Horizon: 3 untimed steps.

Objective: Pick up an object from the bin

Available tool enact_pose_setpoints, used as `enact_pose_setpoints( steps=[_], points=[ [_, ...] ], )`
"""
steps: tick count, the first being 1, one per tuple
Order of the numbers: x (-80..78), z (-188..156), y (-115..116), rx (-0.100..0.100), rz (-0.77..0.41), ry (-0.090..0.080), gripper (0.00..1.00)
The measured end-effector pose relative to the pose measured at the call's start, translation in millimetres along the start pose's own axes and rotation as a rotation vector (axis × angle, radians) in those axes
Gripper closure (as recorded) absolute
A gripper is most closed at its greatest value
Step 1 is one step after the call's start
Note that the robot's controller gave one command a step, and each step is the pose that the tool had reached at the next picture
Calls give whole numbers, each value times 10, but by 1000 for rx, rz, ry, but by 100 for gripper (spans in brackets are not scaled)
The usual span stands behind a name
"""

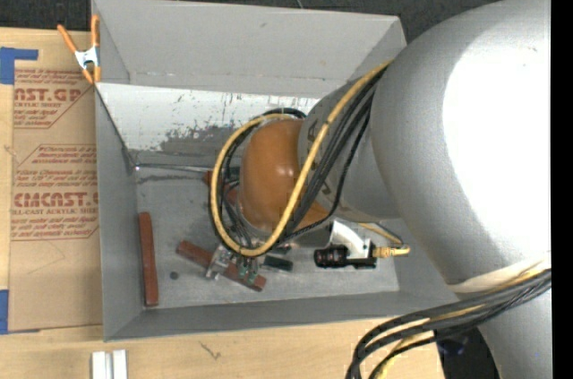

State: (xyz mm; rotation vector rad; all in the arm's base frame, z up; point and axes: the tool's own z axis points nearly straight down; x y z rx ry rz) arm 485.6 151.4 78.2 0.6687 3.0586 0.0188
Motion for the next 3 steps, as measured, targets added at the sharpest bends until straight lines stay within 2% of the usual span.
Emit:
enact_pose_setpoints(
  steps=[1, 3],
  points=[
    [15, -222, -23, 15, 0, 11, 100],
    [10, -536, -15, 16, 0, 12, 100]
  ],
)
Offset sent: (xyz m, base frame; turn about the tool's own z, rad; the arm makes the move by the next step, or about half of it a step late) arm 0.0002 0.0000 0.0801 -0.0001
